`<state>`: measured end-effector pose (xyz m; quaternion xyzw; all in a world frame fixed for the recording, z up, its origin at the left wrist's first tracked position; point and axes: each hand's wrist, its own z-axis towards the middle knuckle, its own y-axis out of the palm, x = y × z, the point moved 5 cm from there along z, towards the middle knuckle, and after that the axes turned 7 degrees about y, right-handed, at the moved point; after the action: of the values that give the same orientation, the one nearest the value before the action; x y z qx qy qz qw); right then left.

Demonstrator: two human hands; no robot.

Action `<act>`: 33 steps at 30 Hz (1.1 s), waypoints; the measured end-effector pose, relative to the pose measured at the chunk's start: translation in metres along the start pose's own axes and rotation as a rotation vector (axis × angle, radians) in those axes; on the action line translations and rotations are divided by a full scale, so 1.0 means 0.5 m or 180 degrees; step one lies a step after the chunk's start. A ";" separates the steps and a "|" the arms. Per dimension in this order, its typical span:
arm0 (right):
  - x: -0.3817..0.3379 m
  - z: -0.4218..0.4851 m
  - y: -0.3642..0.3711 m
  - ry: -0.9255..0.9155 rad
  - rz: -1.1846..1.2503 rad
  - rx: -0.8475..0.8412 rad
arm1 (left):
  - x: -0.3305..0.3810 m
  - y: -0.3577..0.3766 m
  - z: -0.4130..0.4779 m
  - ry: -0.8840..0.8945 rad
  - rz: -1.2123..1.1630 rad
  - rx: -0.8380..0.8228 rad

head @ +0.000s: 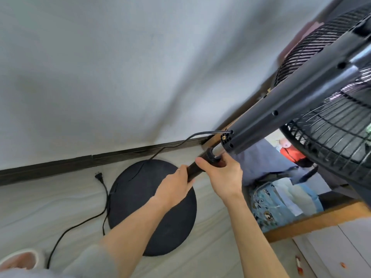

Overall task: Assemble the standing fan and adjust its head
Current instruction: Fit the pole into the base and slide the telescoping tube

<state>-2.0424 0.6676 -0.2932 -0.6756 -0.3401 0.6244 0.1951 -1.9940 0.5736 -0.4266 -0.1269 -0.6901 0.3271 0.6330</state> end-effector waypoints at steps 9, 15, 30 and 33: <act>-0.004 0.019 0.009 -0.0178 0.0024 -0.0223 | -0.023 0.006 0.027 0.0210 -0.0078 0.0054; -0.006 0.012 0.036 -0.0129 -0.0189 0.0637 | -0.022 0.035 0.052 -0.0389 -0.1351 0.0374; -0.021 0.069 0.015 -0.0963 -0.0726 0.0105 | -0.033 0.038 0.076 0.0036 -0.1578 0.0106; -0.017 0.085 0.017 -0.1197 -0.0899 -0.0074 | -0.035 0.035 0.075 0.0019 -0.1582 -0.0010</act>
<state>-2.0817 0.6488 -0.2992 -0.4953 -0.4687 0.7019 0.2059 -2.0312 0.5657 -0.4506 0.0448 -0.6987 0.1599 0.6958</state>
